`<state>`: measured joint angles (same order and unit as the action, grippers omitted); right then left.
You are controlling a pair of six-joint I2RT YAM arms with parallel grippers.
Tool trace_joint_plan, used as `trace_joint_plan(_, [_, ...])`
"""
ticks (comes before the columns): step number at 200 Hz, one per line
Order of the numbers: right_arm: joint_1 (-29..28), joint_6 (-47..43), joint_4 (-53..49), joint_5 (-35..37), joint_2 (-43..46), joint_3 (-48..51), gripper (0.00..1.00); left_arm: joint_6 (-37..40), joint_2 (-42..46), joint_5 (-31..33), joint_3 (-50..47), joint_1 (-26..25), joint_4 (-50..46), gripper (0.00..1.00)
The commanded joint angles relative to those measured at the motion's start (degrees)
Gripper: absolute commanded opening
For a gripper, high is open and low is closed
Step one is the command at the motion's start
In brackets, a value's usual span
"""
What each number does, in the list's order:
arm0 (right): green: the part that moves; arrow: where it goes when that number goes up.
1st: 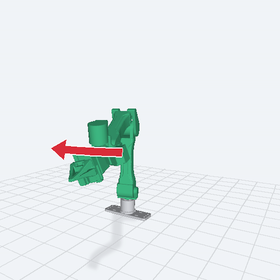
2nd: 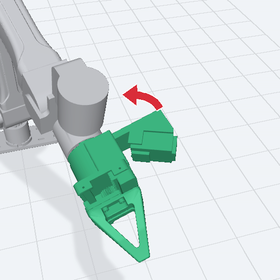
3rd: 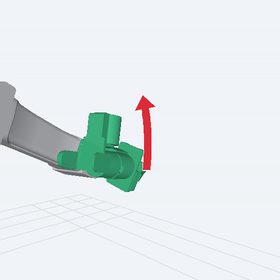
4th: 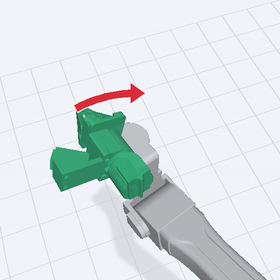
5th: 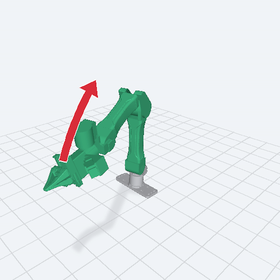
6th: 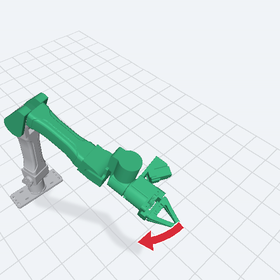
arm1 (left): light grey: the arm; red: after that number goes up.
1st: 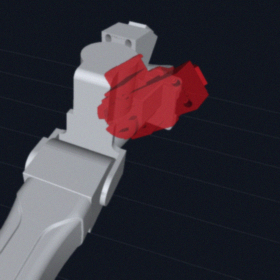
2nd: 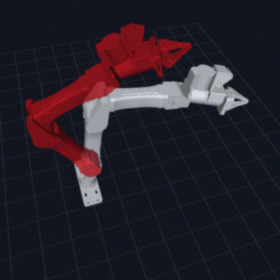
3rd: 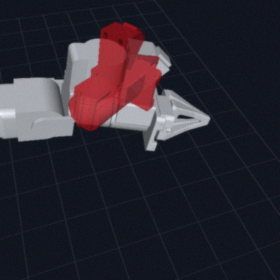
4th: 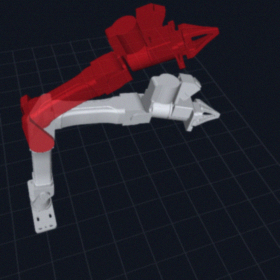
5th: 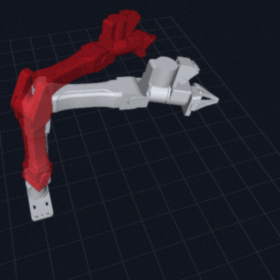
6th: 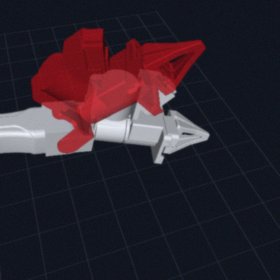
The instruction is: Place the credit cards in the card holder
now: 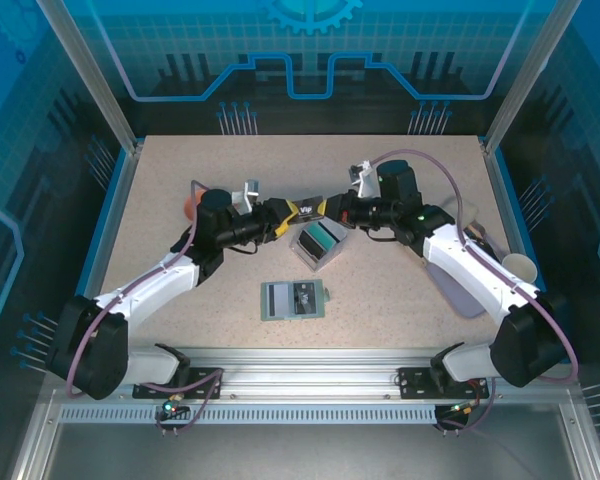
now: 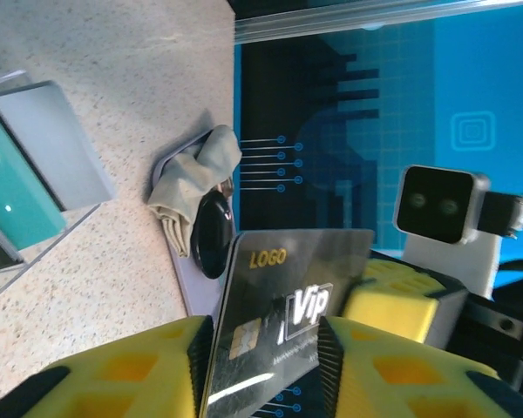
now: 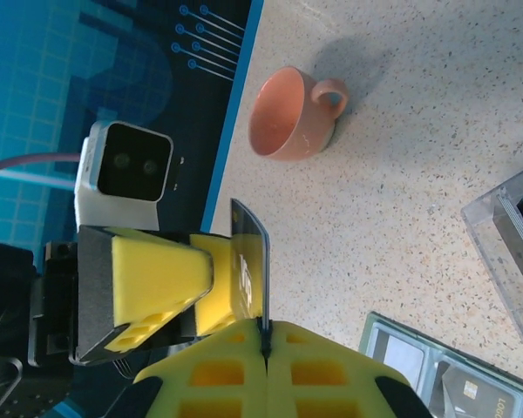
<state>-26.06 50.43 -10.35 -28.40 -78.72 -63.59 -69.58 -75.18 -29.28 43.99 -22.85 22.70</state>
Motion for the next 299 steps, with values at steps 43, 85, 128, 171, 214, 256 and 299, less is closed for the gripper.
trace_joint_plan(43, [1.7, 5.3, 6.3, -5.3, 1.2, 4.1, 0.03, -0.8, 1.6, -1.3, 0.3, 0.2, 5.5, 0.09])
trace_joint_plan(85, [2.6, 4.0, 4.2, -5.4, 1.8, 4.9, 0.14, 0.5, 2.4, -1.0, 0.6, 0.4, 3.2, 0.00])
trace_joint_plan(128, [5.7, -8.2, -12.9, 0.7, 3.6, 1.1, 0.44, 7.7, 4.5, -3.3, 2.5, 1.4, -7.8, 0.00])
trace_joint_plan(171, [5.5, -29.9, -25.5, 1.1, 1.7, -7.7, 0.62, 29.5, 1.8, -12.8, 11.3, 1.6, -29.8, 0.00])
trace_joint_plan(214, [4.5, -42.1, -32.7, -10.6, -6.1, -15.9, 0.63, 40.7, -3.7, -21.0, 19.6, 1.6, -38.8, 0.00])
trace_joint_plan(256, [2.6, -48.9, -38.2, -18.1, -12.6, -20.6, 0.62, 44.8, -7.4, -24.0, 24.5, 1.6, -42.9, 0.00])
trace_joint_plan(299, [0.8, -50.3, -39.3, -18.6, -15.3, -22.1, 0.39, 45.0, -8.5, -23.8, 25.5, 1.6, -43.1, 0.00])
